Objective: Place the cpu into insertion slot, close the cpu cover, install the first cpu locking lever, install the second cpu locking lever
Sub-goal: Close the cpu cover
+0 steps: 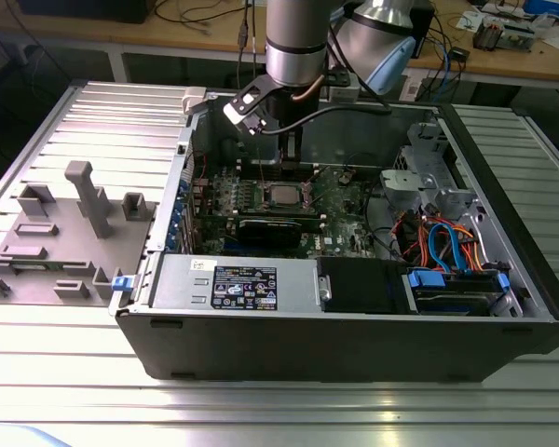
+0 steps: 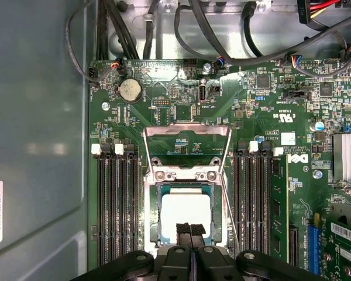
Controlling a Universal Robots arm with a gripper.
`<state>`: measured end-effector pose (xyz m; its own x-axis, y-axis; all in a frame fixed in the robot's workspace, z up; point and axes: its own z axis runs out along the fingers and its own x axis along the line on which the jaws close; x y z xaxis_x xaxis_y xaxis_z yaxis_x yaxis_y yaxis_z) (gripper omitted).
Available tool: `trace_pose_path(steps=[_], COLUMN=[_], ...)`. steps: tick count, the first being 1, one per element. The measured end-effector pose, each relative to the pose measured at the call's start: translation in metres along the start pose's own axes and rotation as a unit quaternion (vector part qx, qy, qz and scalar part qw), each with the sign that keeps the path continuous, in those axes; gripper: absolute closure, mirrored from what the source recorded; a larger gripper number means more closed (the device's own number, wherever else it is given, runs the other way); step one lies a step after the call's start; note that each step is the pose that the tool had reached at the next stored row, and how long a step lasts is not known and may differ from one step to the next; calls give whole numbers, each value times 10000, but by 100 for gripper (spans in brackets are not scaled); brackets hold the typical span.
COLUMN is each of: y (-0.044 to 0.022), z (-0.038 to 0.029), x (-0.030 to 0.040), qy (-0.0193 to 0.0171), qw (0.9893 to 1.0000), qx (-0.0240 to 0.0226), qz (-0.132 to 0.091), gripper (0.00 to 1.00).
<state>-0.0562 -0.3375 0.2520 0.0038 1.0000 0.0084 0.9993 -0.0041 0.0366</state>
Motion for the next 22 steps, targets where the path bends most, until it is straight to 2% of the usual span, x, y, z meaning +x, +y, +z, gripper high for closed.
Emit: trace_pose_path(steps=[2, 9, 22], y=[0, 0, 2], z=[-2, -5, -57], x=[-7, -7, -6], qy=[33, 35, 36], qw=[10000, 10000, 10000], qx=[0, 0, -1], qz=[1, 2, 2], gripper=[89, 89, 89])
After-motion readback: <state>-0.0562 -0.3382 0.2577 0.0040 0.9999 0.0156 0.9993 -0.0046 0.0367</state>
